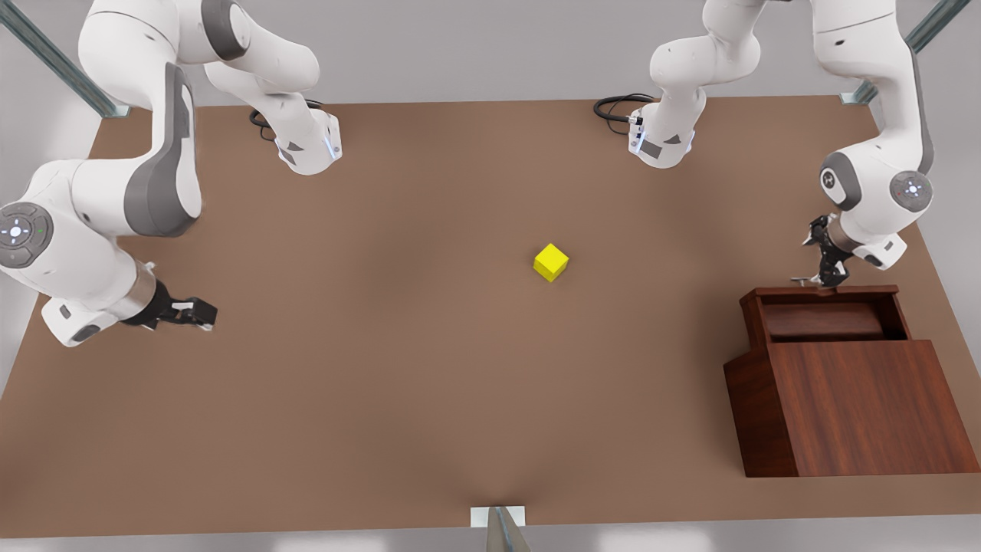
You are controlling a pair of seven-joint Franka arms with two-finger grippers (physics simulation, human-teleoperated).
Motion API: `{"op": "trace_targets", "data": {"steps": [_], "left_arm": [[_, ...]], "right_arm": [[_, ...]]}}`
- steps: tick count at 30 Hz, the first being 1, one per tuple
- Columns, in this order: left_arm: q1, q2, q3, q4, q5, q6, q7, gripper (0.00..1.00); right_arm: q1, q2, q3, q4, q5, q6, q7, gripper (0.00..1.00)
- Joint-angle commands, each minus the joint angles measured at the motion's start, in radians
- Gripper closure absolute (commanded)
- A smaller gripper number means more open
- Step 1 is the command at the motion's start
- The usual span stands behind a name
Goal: Open the drawer with left arm, place the square in the middle with right arm, and place the square in the drawer with left arm
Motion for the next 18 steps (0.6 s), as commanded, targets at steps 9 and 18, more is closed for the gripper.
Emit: {"op": "trace_targets", "data": {"steps": [9, 18], "left_arm": [[-0.023, 0.062, -0.838, 0.593, -0.007, -0.642, 0.634, 0.00], [-0.500, 0.464, -0.705, 0.690, 0.042, -0.341, 1.017, 0.00]], "right_arm": [[0.028, -0.041, 0.008, -0.088, 0.009, 0.052, -0.065, 0.00], [0.028, -0.041, 0.006, -0.086, 0.009, 0.045, 0.006, 0.00]]}}
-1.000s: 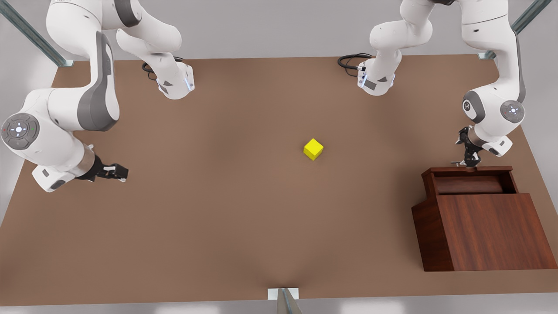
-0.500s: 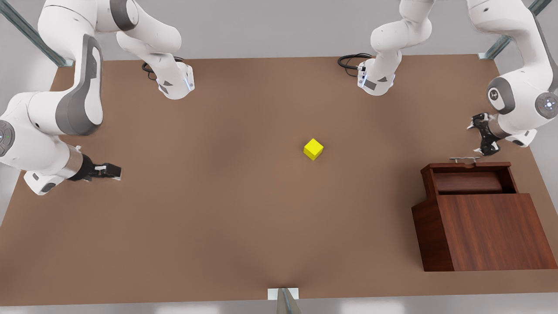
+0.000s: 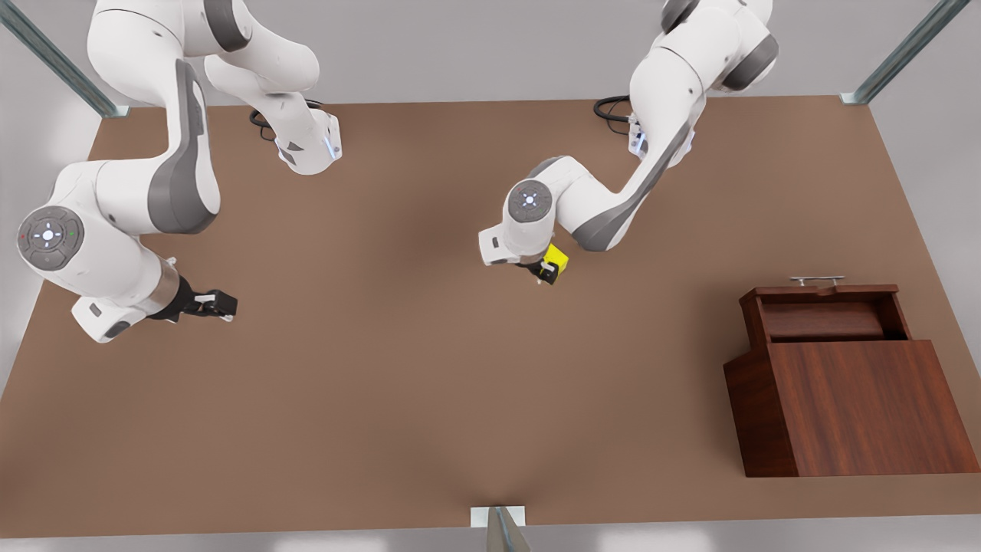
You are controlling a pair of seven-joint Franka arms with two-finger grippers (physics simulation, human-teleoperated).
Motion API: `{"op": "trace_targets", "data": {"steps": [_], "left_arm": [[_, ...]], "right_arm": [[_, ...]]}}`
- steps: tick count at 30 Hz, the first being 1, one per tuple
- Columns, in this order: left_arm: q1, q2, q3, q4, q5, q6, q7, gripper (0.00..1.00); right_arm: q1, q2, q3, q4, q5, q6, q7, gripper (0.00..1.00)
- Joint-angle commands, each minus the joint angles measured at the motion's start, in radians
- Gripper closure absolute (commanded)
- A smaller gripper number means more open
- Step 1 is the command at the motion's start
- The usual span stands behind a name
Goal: Open the drawer with left arm, place the square in the middle with right arm, and place the square in the drawer with left arm
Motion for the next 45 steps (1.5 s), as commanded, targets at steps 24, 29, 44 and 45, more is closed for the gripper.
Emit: {"op": "trace_targets", "data": {"steps": [24, 29, 44, 45], "left_arm": [[0.010, -0.050, 0.064, -0.511, -0.033, 0.384, 0.060, 0.00], [0.010, -0.010, 0.064, -0.511, -0.033, 0.417, 0.060, 0.00], [0.018, -0.005, 0.079, -0.506, -0.032, 0.412, 0.059, 0.38], [0.018, -0.008, 0.079, -0.506, -0.032, 0.411, 0.059, 0.38]], "right_arm": [[0.001, -0.002, 0.002, 0.000, 0.000, -0.009, -0.002, 0.00], [0.003, -0.003, 0.003, 0.000, 0.002, -0.008, -0.002, 0.00], [0.024, -0.003, 0.006, 0.000, 0.000, -0.008, 0.002, 0.00], [0.024, -0.005, 0.006, 0.000, 0.000, -0.008, 0.002, 0.00]]}}
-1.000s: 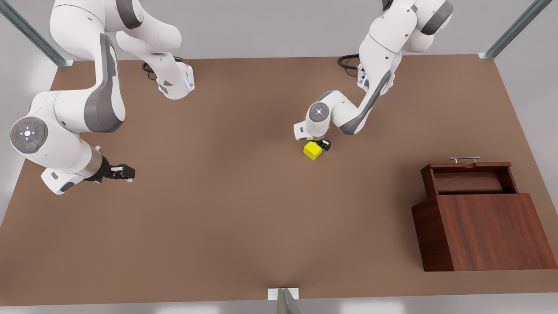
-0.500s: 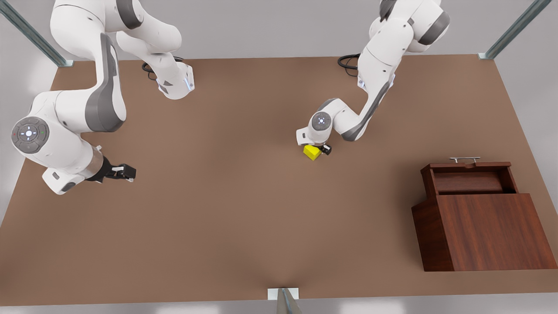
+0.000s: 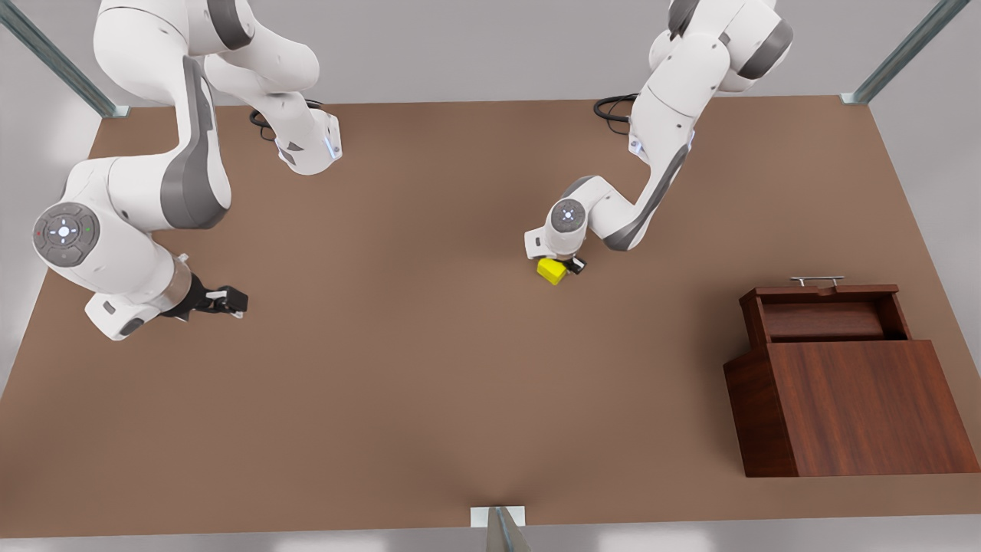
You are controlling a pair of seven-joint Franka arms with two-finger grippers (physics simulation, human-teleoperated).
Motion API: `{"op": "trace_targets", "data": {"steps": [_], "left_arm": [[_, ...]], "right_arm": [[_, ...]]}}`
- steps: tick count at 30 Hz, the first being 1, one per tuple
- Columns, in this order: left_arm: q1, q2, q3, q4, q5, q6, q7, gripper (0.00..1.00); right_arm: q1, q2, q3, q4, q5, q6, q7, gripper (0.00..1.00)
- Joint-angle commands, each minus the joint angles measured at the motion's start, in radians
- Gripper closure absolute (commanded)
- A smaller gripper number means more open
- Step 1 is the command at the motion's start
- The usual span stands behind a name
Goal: Open the drawer with left arm, place the square in the middle with right arm, and place the square in the drawer with left arm
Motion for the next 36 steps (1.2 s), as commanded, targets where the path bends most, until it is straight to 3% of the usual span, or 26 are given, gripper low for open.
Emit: {"op": "trace_targets", "data": {"steps": [1, 7, 8, 10, 13, 15, 16, 18, 20, 26, 33, 34, 35, 36], "left_arm": [[0.001, -0.003, 0.000, 0.000, -0.032, -0.002, 0.002, 0.38], [0.008, -0.115, 0.026, 0.012, -0.052, -0.074, -0.021, 0.39], [0.008, -0.163, 0.049, 0.041, -0.093, -0.180, -0.093, 0.39], [0.104, -0.331, 0.109, 0.126, -0.138, -0.385, -0.469, 0.39], [0.287, -0.431, 0.224, 0.195, -0.140, -0.491, -0.499, 0.39], [0.406, -0.431, 0.256, 0.196, -0.134, -0.491, -0.253, 0.39], [0.406, -0.433, 0.336, 0.196, -0.132, -0.493, -0.114, 0.38], [0.416, -0.425, 0.396, 0.195, -0.120, -0.493, 0.080, 0.38], [0.471, -0.384, 0.396, 0.216, -0.088, -0.476, 0.212, 0.38], [0.522, -0.210, 0.408, 0.483, -0.089, -0.576, 0.275, 0.38], [0.564, -0.164, 0.408, 0.474, -0.091, -0.553, 0.296, 0.38], [0.566, -0.152, 0.408, 0.476, -0.089, -0.551, 0.296, 0.36], [0.577, -0.146, 0.408, 0.474, -0.087, -0.539, 0.295, 0.00], [0.578, -0.143, 0.408, 0.476, -0.087, -0.533, 0.295, 0.00]], "right_arm": [[0.000, -0.001, 0.000, -0.001, 0.000, 0.000, 0.000, 0.00], [0.000, 0.001, 0.000, 0.001, 0.000, 0.000, 0.000, 0.00], [0.000, 0.001, 0.000, 0.001, 0.000, 0.000, 0.000, 0.00], [0.000, 0.001, 0.000, 0.001, 0.000, 0.000, 0.000, 0.00], [0.000, 0.001, 0.000, 0.001, 0.000, 0.000, 0.000, 0.00], [0.000, 0.001, 0.000, 0.001, 0.000, 0.000, 0.000, 0.00], [0.000, 0.002, 0.000, 0.002, 0.000, 0.002, 0.000, 0.00], [0.000, 0.002, 0.000, 0.002, 0.000, 0.003, 0.000, 0.00], [0.000, 0.002, 0.000, 0.002, 0.000, 0.003, 0.000, 0.00], [0.000, 0.004, 0.000, 0.002, 0.000, 0.005, 0.000, 0.00], [0.000, 0.004, -0.002, 0.002, 0.000, 0.008, 0.002, 0.00], [0.000, 0.004, -0.002, 0.002, 0.000, 0.009, 0.002, 0.00], [0.000, 0.005, -0.002, 0.004, 0.000, 0.012, 0.002, 0.00], [0.002, 0.005, 0.000, 0.004, 0.000, 0.012, 0.003, 0.00]]}}
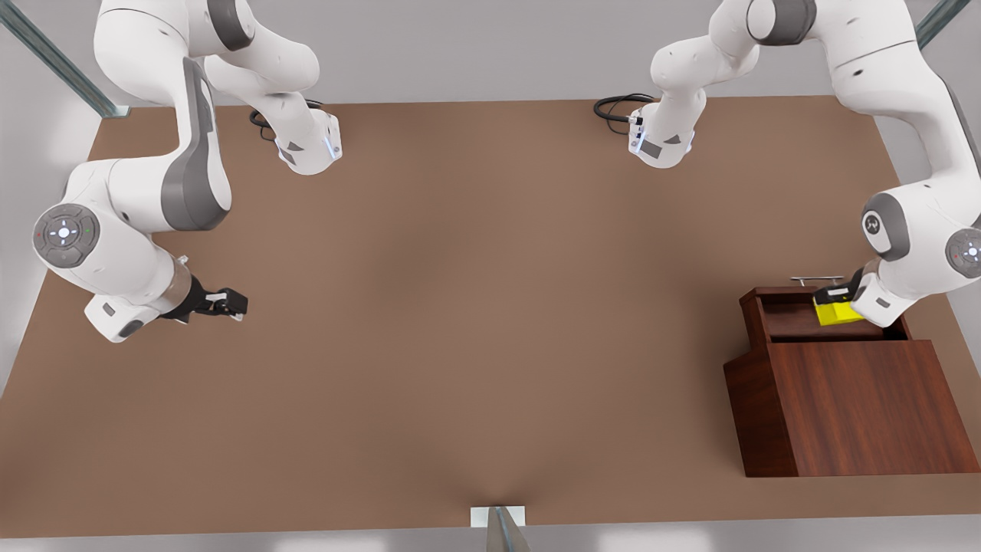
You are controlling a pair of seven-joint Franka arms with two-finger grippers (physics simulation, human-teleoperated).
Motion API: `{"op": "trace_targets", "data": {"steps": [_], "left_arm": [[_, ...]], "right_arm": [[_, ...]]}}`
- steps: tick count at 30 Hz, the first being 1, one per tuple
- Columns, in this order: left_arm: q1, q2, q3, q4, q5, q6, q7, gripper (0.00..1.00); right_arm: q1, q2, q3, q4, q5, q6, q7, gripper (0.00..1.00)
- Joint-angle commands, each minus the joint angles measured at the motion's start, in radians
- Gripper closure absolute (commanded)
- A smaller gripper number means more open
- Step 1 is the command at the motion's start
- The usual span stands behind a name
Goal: Open the drawer with left arm, place the square in the middle with right arm, and place the square in the drawer with left arm
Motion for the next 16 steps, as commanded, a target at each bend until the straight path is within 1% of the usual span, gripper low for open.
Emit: {"op": "trace_targets", "data": {"steps": [1, 6, 7, 8, 9, 10, 12, 13, 15, 16], "left_arm": [[0.000, 0.000, 0.000, 0.000, -0.016, 0.000, 0.000, 0.00], [0.002, 0.008, 0.000, 0.000, -0.016, -0.001, -0.012, 0.00], [0.000, -0.018, -0.009, 0.002, -0.027, -0.017, -0.034, 0.00], [-0.012, -0.078, -0.064, 0.002, -0.029, -0.078, -0.075, 0.00], [-0.016, -0.127, -0.167, 0.014, -0.018, -0.156, -0.111, 0.00], [-0.053, -0.169, -0.212, 0.057, -0.019, -0.263, -0.117, 0.00], [-0.128, -0.167, -0.206, 0.161, -0.018, -0.326, -0.135, 0.00], [-0.136, -0.153, -0.207, 0.193, -0.019, -0.369, -0.157, 0.00], [-0.136, -0.072, -0.209, 0.328, -0.016, -0.483, -0.183, 0.00], [-0.136, -0.068, -0.209, 0.333, -0.016, -0.485, -0.187, 0.00]], "right_arm": [[-0.001, 0.000, 0.000, 0.001, 0.000, 0.000, 0.000, 0.00], [-0.001, 0.000, 0.000, -0.001, 0.000, 0.000, 0.000, 0.00], [-0.001, 0.000, 0.000, 0.001, 0.000, 0.000, 0.000, 0.00], [-0.001, 0.000, 0.000, 0.001, 0.000, 0.000, 0.000, 0.00], [-0.001, -0.002, 0.000, -0.001, 0.000, 0.000, 0.000, 0.00], [-0.001, -0.002, 0.000, 0.001, 0.000, 0.000, 0.000, 0.00], [0.015, -0.002, 0.000, 0.001, -0.002, 0.000, 0.002, 0.00], [0.015, 0.000, -0.002, 0.001, 0.000, 0.000, 0.002, 0.00], [0.015, -0.002, -0.002, -0.001, 0.000, 0.000, 0.002, 0.00], [0.015, -0.002, -0.002, -0.001, 0.000, -0.002, 0.002, 0.00]]}}
